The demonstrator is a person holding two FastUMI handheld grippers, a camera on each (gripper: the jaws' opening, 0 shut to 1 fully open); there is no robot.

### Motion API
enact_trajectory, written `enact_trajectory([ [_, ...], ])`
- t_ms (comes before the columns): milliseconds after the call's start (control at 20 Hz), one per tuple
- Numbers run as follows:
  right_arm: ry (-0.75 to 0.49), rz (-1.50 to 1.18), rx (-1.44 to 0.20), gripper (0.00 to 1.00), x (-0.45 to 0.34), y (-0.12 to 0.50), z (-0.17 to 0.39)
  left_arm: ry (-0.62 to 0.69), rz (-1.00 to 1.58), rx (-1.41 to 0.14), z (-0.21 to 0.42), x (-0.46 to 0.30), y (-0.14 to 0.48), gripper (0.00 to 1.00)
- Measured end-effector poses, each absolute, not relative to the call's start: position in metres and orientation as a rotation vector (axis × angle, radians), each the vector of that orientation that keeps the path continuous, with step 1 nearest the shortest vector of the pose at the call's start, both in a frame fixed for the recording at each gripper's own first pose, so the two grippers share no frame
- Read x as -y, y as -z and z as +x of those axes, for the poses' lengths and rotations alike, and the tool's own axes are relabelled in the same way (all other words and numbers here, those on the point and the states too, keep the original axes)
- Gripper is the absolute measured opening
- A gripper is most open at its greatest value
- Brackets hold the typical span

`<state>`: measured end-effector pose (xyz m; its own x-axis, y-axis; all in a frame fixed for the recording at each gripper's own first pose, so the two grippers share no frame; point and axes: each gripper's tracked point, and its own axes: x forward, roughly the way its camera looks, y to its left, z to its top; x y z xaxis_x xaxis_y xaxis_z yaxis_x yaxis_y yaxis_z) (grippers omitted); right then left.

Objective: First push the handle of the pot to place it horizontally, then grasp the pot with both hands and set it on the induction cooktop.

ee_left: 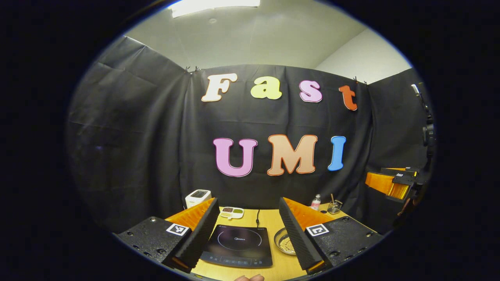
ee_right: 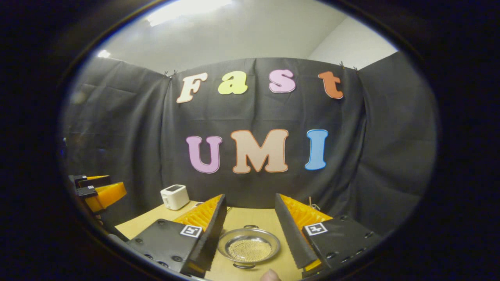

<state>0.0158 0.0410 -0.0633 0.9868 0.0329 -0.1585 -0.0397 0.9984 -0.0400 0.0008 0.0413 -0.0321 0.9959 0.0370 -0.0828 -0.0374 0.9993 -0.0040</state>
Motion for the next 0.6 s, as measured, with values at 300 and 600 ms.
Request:
enact_trajectory([
  [300, -0.020, -0.080, -0.227, 0.55, -0.070, 0.094, 0.023, -0.006, -0.008, -0.118, 0.013, -0.061, 0.049, 0.93],
  [600, -0.046, -0.119, -0.315, 0.23, -0.094, 0.135, 0.036, 0.005, -0.043, -0.154, 0.029, -0.071, 0.066, 0.94],
])
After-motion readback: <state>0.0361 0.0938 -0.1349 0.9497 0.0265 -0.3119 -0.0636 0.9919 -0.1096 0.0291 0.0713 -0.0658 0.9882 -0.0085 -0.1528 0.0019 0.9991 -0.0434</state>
